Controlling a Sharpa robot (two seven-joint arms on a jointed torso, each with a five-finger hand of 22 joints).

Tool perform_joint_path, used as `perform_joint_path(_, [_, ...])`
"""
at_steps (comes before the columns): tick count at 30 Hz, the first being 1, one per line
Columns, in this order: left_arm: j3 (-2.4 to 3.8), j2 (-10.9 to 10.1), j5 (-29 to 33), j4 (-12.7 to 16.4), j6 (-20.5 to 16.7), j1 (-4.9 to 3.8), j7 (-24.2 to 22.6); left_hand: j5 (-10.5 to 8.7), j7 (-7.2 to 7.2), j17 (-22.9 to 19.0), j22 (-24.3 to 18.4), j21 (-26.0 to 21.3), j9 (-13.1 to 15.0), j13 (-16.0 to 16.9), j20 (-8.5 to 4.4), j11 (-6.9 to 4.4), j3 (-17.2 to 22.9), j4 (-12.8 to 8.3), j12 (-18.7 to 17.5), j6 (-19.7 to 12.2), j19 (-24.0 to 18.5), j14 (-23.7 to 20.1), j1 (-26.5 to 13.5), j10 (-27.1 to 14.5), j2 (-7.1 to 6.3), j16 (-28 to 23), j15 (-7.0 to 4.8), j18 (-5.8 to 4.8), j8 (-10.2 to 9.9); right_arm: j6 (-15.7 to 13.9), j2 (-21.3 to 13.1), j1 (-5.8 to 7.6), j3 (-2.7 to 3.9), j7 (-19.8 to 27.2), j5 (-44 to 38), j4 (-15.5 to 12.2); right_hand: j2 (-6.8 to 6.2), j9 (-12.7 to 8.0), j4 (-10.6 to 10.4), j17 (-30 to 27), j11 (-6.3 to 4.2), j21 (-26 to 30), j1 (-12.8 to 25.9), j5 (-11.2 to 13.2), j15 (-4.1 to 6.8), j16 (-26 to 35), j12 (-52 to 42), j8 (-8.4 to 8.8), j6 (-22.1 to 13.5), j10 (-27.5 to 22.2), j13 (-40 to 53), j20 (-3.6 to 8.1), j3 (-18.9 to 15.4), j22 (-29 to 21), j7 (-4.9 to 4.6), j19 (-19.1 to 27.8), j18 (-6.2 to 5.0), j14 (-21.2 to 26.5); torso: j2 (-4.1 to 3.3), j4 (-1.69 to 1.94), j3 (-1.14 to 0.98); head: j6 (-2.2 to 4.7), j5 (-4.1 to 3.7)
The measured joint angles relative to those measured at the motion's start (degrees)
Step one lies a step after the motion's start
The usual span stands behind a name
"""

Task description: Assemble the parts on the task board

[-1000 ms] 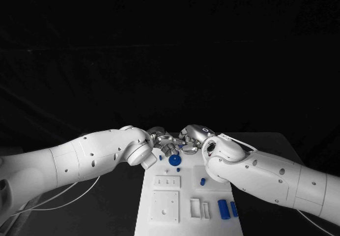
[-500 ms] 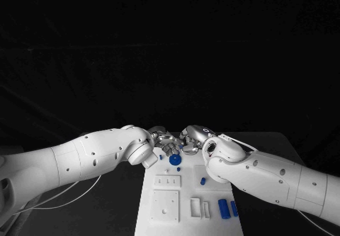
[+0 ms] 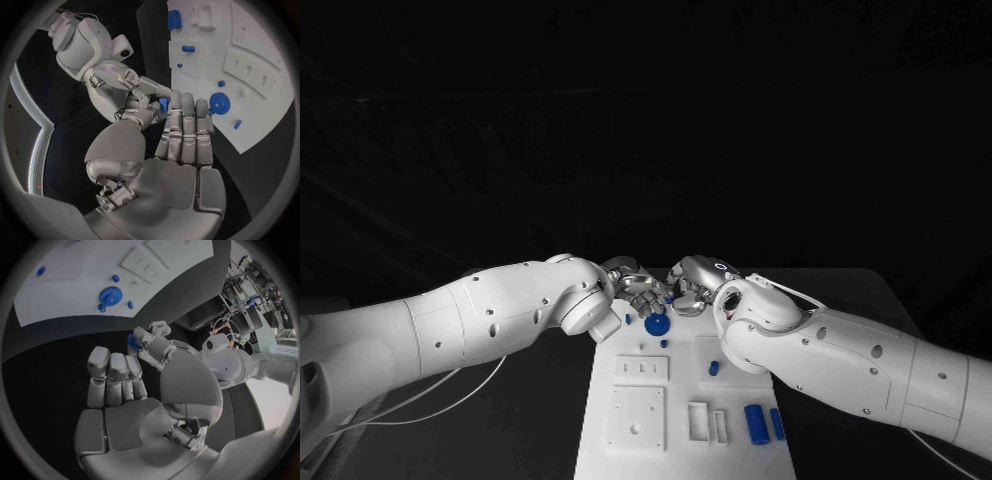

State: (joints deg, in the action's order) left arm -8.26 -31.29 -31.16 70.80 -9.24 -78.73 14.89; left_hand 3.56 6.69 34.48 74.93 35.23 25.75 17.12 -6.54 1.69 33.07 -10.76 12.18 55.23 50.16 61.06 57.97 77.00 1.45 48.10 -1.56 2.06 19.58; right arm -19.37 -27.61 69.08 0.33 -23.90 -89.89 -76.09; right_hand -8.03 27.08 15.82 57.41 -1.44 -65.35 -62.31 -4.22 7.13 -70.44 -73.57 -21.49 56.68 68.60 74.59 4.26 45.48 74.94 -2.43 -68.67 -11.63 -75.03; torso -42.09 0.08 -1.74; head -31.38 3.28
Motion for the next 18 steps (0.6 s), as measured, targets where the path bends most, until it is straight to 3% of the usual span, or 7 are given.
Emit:
perform_joint_path(5, [0.00, 0.0, 0.0, 0.0, 0.0, 0.06, 0.0, 2.80, -0.28, -0.2, 0.0, 0.4, 0.2, 0.4, 0.00, -0.25, 1.7, -2.4, -0.4, 0.9, 0.0, 0.1, -0.1, 0.9, -0.01, 0.0, 0.13, -0.33, 0.3, -0.1, -0.4, -0.09, 0.01, 0.0, 0.0, -0.6, 0.00, 0.0, 0.0, 0.0, 0.00, 0.0, 0.0, 0.0, 0.00, 0.0, 0.0, 0.00, 0.1, 0.0, 0.0, 0.00, 0.0, 0.0, 0.06, 0.0, 0.00, 0.0, 0.00, 0.00, -0.01, -0.09, 0.15])
perform_joint_path(10, [0.00, 0.1, 0.0, -0.2, -0.2, 0.15, 0.1, 8.42, -0.76, 0.1, 0.0, 1.5, 0.8, 1.3, -0.42, -1.00, 2.7, -3.5, -0.4, 2.2, 1.5, 1.5, -1.5, 2.9, -0.68, 1.4, -0.69, -0.40, 1.4, -0.2, -0.7, -0.19, 0.01, 0.1, 0.2, -1.1, -0.30, 0.0, 0.0, -0.1, 0.00, 0.0, 0.3, -0.5, 0.00, 0.0, 0.0, 0.00, 0.2, 0.0, -0.1, 0.00, 0.0, 0.0, 0.05, 0.0, -0.01, 0.0, -0.01, -0.04, -0.04, -0.17, 0.40])
perform_joint_path(18, [0.01, 0.1, 0.0, -0.4, -0.6, 0.30, 0.1, 14.37, -0.67, 0.7, 0.0, 3.0, 0.8, 2.4, -0.82, -1.93, 3.2, -4.1, -0.2, 2.5, 2.9, 3.0, -2.8, 4.8, -1.31, 3.0, -1.75, -0.76, 2.5, -0.3, -0.9, -0.24, -0.02, 0.1, 0.6, -1.3, -3.25, 0.0, -2.9, -0.1, -0.22, 0.0, 2.6, 1.1, 0.14, 0.0, 0.7, -0.14, 0.7, -0.2, -0.6, 0.03, -1.5, 0.0, -0.07, -0.6, -0.02, -0.3, -0.02, -0.04, -0.06, -0.31, 0.47])
